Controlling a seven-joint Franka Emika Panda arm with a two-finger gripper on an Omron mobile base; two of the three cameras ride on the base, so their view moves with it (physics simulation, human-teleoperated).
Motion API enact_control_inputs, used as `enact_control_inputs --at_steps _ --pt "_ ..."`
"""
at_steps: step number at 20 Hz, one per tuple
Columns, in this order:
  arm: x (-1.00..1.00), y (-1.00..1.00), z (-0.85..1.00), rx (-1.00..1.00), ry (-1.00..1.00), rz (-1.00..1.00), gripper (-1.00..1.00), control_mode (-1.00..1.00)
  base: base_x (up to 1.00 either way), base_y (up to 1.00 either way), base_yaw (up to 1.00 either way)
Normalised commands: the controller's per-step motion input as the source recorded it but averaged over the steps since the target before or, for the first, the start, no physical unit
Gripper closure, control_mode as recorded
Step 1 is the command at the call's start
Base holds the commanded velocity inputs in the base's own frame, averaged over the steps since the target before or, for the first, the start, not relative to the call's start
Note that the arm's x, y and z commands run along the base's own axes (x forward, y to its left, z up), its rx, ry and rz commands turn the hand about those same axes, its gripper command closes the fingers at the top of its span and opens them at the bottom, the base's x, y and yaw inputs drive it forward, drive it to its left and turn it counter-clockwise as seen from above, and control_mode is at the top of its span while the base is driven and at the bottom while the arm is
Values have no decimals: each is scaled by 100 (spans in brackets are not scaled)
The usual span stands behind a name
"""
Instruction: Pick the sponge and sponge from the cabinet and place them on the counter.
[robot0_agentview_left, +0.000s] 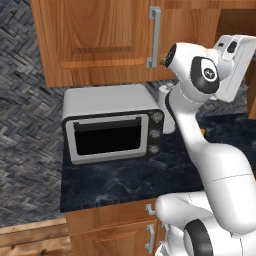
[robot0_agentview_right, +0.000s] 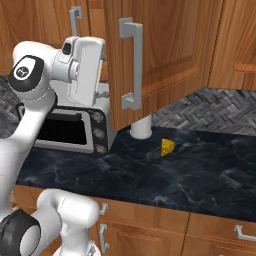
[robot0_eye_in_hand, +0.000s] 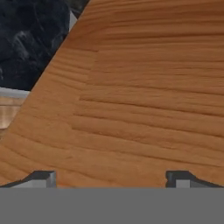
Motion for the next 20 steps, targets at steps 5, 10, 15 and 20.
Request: enact_control_inputs --at_steps 5,10,15,20 --pt "2 -37 -7 0 -1 -7 -100 -100 0 0 0" --pt "-17 -44 0 0 -7 -6 -100 -100 0 0 0" --pt "-26 -47 0 0 -13 -3 -100 -100 0 0 0" --pt "-13 -57 0 1 -13 0 -100 -100 0 0 0"
